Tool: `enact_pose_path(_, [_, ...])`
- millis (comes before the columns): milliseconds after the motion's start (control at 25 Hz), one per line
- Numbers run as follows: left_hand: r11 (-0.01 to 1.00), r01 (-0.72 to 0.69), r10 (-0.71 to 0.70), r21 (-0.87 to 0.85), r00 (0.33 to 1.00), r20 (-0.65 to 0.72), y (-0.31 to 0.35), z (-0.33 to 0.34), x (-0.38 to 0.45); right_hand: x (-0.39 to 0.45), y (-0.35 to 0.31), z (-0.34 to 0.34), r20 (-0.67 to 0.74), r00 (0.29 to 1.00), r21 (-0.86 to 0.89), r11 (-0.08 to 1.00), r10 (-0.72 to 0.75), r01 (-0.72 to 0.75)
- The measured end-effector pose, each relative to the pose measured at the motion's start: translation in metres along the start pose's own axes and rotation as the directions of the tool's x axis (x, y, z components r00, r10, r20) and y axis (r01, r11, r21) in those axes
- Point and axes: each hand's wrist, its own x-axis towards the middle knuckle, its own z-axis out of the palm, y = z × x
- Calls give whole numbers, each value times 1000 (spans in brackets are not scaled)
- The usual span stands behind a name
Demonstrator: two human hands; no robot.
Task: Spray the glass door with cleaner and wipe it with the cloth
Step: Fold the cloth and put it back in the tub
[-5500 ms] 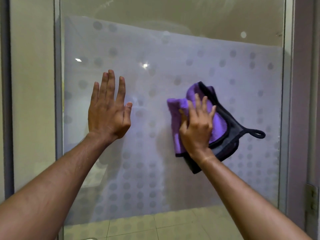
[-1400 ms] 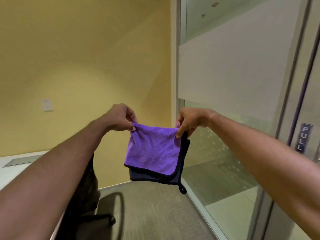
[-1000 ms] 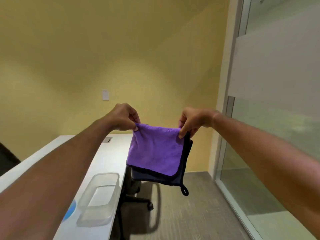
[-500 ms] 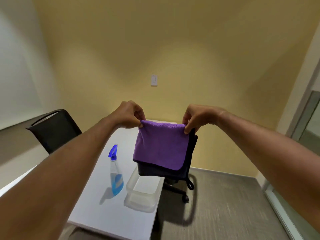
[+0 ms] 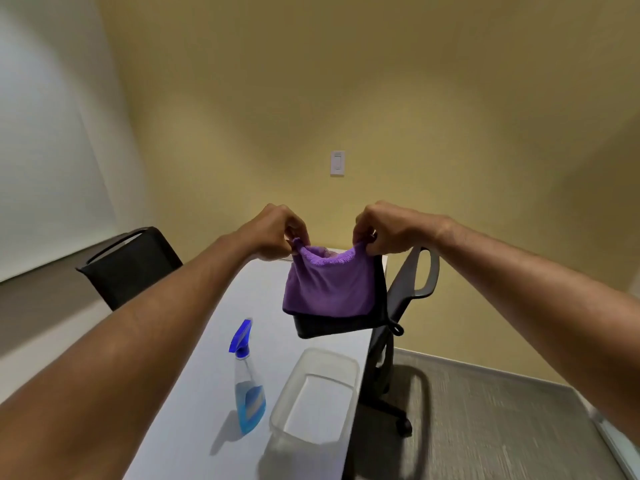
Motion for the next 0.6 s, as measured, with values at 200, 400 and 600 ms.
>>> enact_pose_path(200, [993, -75, 72, -89, 997, -39, -9, 2, 36, 36, 7, -2, -146, 984, 34, 994, -102, 107])
enact_pose_path(400, [963, -128, 107, -237, 989, -99, -26, -2, 67, 70, 17, 2, -280, 959, 189, 978, -34, 90])
enact_pose_path(600, [925, -167, 119, -342, 980, -157, -45, -6, 92, 96, 25, 13, -469, 875, 324, 945, 120, 44])
